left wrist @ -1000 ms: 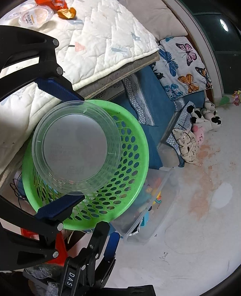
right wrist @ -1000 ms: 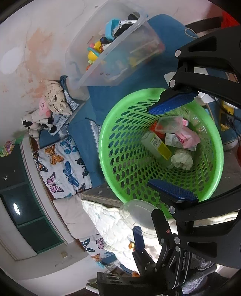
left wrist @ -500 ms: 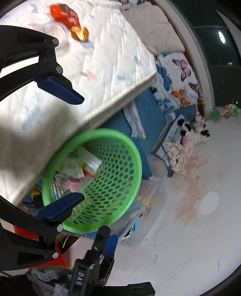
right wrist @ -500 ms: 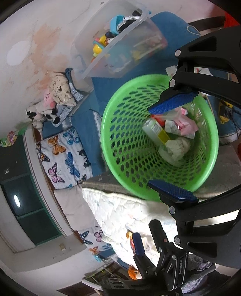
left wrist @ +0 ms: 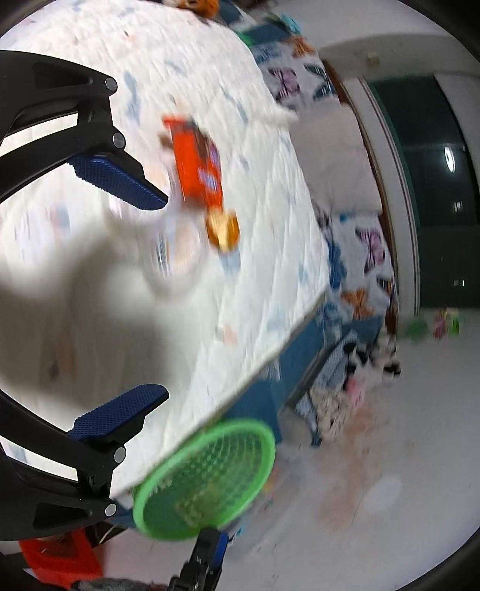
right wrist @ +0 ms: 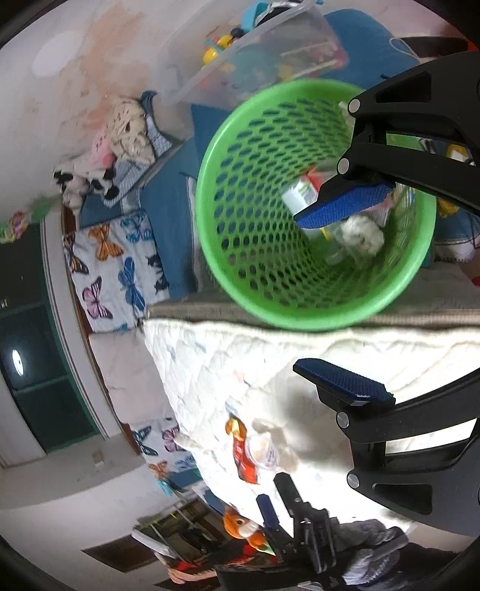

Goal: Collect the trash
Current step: 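Move both grippers back over the yogurt cups on the bed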

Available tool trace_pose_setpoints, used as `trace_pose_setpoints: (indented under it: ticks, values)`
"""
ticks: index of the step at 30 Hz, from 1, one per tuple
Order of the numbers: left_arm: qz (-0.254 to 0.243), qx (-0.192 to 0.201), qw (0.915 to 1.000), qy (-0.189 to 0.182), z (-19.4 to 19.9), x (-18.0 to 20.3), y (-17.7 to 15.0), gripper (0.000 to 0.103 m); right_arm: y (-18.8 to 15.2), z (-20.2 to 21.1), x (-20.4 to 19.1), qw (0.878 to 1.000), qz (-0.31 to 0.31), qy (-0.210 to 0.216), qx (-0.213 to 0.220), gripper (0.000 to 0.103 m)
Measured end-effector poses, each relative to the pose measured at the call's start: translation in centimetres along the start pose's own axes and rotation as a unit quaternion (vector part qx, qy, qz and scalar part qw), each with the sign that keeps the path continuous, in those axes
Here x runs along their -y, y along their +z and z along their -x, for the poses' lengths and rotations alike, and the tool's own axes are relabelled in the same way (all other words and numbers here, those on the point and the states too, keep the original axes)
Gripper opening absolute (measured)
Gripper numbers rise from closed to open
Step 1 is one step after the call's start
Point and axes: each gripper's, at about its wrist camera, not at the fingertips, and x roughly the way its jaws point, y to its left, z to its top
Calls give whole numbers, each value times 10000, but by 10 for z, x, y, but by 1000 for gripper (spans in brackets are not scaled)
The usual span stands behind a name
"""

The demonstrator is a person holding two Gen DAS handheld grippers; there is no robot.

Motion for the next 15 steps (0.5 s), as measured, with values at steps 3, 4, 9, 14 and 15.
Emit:
trace_pose_setpoints:
  ticks: [3,4,9,14,15]
  values:
    - [107,-82,9997,215,-2,-31,-7,92,3,-7,-15,9999,134,98,-39,73]
    - [126,-110,9996,244,-4,-38,-9,92,5,-11,-22,9997,190,144,-62,73]
    - [198,-328,9990,225,-15,-70,-20,92,8,-27,-48,9985,419,296,-181,73]
    - [199,-482,9985,155,-33,-83,-21,92,10,-44,-72,9966,610,450,-318,73]
    - [187,-495,9985,129,-35,-83,-21,92,10,-47,-74,9963,638,475,-338,73]
